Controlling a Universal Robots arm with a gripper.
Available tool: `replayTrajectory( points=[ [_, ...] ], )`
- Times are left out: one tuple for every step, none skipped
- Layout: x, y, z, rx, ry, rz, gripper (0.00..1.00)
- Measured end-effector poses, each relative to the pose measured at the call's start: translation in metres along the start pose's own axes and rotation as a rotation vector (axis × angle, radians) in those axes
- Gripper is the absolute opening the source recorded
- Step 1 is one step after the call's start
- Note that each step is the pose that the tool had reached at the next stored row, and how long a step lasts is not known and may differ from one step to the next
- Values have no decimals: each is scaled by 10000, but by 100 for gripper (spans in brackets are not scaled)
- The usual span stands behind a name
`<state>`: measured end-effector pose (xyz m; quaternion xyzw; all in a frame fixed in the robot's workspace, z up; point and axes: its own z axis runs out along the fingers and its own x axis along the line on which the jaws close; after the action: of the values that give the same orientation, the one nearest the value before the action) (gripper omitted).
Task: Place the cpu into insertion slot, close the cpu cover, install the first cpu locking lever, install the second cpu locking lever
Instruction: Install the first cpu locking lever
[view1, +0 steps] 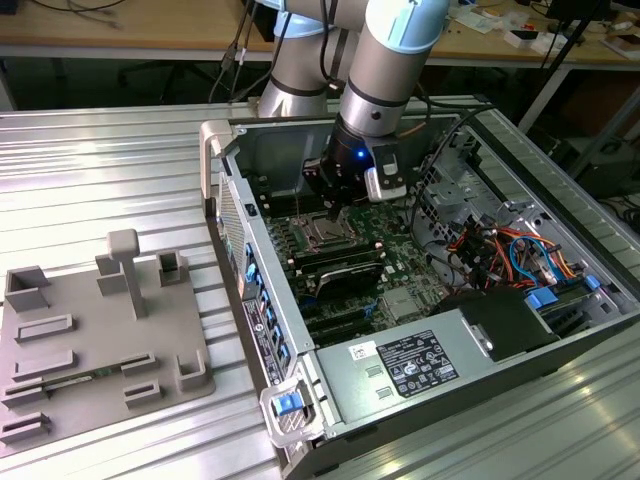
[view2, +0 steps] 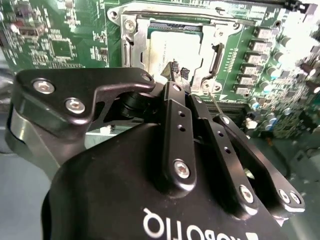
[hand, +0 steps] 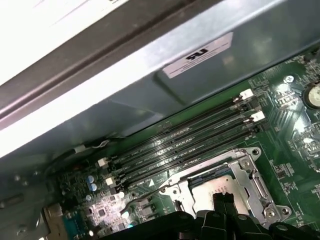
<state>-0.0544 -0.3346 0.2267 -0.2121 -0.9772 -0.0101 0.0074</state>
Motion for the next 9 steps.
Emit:
replayTrajectory(
  points=[
    [0, 0, 0, 0, 1, -25, 11],
    [0, 0, 0, 0, 1, -31, 11],
    [0, 0, 0, 0, 1, -32, 11],
    [0, 0, 0, 0, 1, -38, 11],
    [0, 0, 0, 0, 1, -43, 11],
    [0, 0, 0, 0, 1, -43, 11],
    [0, 0, 0, 0, 2, -43, 11],
    [0, 0, 0, 0, 1, -44, 11],
    [0, 0, 0, 0, 1, -43, 11]
  ],
)
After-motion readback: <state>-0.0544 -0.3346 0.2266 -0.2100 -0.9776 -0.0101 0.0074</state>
